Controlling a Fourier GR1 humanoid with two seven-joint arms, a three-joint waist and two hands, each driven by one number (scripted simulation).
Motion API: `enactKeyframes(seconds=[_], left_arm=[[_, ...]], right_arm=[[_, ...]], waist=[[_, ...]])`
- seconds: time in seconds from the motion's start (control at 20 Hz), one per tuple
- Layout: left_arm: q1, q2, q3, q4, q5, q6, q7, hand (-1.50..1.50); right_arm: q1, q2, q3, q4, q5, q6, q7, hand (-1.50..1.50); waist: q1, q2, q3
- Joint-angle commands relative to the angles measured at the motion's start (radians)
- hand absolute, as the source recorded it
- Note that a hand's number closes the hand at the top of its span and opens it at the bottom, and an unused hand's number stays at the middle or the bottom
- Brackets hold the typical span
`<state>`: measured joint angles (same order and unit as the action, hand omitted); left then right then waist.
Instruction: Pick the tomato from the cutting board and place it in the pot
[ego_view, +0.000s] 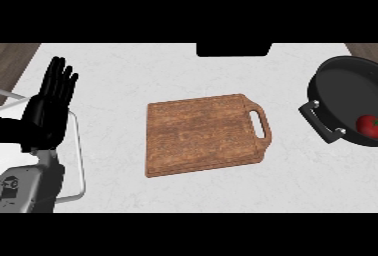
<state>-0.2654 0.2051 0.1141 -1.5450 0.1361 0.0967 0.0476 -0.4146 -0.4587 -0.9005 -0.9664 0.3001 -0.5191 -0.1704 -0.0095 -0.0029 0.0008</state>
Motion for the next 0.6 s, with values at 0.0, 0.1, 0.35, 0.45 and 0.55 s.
enactKeyframes(seconds=[0.0, 0.1, 0.35, 0.45, 0.55], left_arm=[[0.02, 0.008, 0.011, -0.017, 0.007, -0.014, 0.007, 0.0], [0.037, -0.024, -0.018, -0.026, -0.027, 0.011, -0.008, 0.0], [0.063, -0.022, -0.022, -0.096, -0.018, 0.004, 0.033, 0.0], [0.018, -0.015, 0.011, -0.011, -0.009, -0.011, -0.011, 0.0], [0.015, -0.029, -0.009, -0.011, -0.026, 0.001, 0.003, 0.0]], right_arm=[[0.158, 0.039, -0.013, -0.207, -0.071, 0.051, 0.029, -1.5], [0.189, 0.007, -0.049, -0.128, -0.136, 0.078, -0.038, -1.5], [0.334, -0.009, -0.109, -0.239, -0.219, 0.149, -0.028, -1.5], [0.346, -0.016, -0.105, -0.204, -0.255, 0.159, -0.048, -1.5], [0.42, 0.033, -0.123, -0.292, -0.288, 0.191, -0.056, -1.5]], waist=[[-0.004, -0.002, -0.002], [0.003, 0.001, -0.001], [0.002, 0.0, -0.001], [0.004, 0.002, -0.001], [0.001, 0.002, -0.001]])
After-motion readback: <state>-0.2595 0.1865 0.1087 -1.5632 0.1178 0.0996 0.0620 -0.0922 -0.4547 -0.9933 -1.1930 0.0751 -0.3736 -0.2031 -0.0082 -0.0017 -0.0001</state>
